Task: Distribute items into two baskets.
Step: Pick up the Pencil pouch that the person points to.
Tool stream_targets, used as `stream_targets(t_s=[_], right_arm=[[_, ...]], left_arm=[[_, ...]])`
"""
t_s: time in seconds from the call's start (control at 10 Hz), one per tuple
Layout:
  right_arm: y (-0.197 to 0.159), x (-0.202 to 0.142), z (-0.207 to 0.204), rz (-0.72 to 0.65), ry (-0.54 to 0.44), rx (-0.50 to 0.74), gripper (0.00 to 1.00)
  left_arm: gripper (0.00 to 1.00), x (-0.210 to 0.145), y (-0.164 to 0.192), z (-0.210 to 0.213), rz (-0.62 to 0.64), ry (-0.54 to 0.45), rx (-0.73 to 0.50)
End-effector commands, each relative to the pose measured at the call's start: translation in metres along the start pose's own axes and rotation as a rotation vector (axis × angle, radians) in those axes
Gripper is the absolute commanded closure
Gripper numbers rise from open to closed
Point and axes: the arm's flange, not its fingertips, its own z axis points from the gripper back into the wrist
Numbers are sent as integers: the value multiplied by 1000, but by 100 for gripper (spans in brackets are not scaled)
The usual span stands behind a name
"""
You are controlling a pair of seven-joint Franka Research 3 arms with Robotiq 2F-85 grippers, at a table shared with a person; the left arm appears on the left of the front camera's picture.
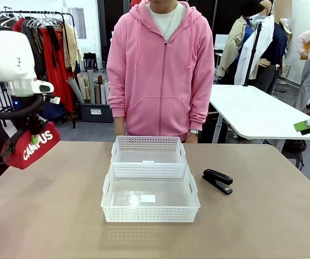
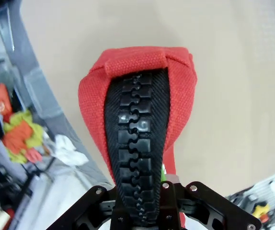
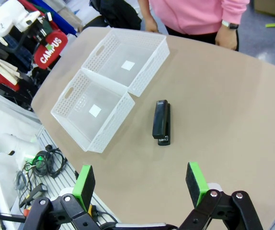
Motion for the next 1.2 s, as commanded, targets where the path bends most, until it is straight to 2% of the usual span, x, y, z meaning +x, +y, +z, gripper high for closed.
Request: stream_targets(t_s=[0.0, 0.2, 0.5, 0.7, 1.1], right_arm=[[-1, 2, 0, 8, -19, 12, 0], [-1, 2, 0, 8, -19, 12, 0], [-1, 2, 0, 8, -19, 12, 0], [-1, 2, 0, 8, -19, 12, 0], [-1, 2, 0, 8, -19, 12, 0]], left_arm=[[100, -1, -6, 32, -199, -17, -6], [100, -7, -27, 72, -378, 8, 25], [100, -30, -56, 125, -514, -13, 66], [100, -48, -73, 149, -540, -38, 94], [100, -38, -72, 146, -519, -34, 66]])
